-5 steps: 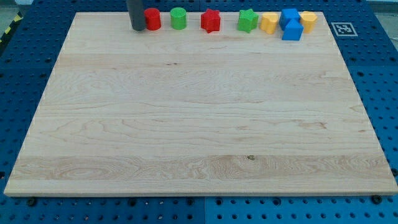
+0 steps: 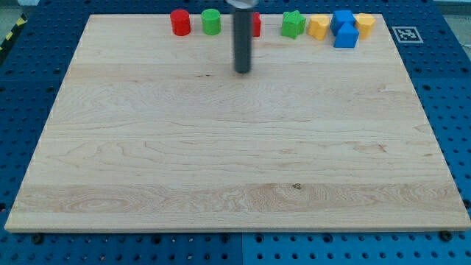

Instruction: Separate the blue triangle from the blue cube

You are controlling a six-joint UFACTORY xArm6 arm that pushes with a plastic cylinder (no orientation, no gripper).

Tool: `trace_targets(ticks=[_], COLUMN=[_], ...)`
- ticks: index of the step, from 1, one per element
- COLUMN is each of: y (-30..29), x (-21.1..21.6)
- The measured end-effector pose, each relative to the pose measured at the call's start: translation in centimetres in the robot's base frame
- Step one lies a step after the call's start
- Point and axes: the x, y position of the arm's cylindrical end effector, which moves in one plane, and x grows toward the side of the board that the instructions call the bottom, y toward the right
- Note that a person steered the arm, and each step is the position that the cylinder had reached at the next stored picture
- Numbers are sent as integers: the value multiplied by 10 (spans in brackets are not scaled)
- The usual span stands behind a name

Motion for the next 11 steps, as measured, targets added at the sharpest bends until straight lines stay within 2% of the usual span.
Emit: trace_targets(ticks=[2,3,4,5,6,7,9,11], y=[135,202,252,259,253,253,265,261], x=[13,-2,-41,-104,-146,-146,-119,-119])
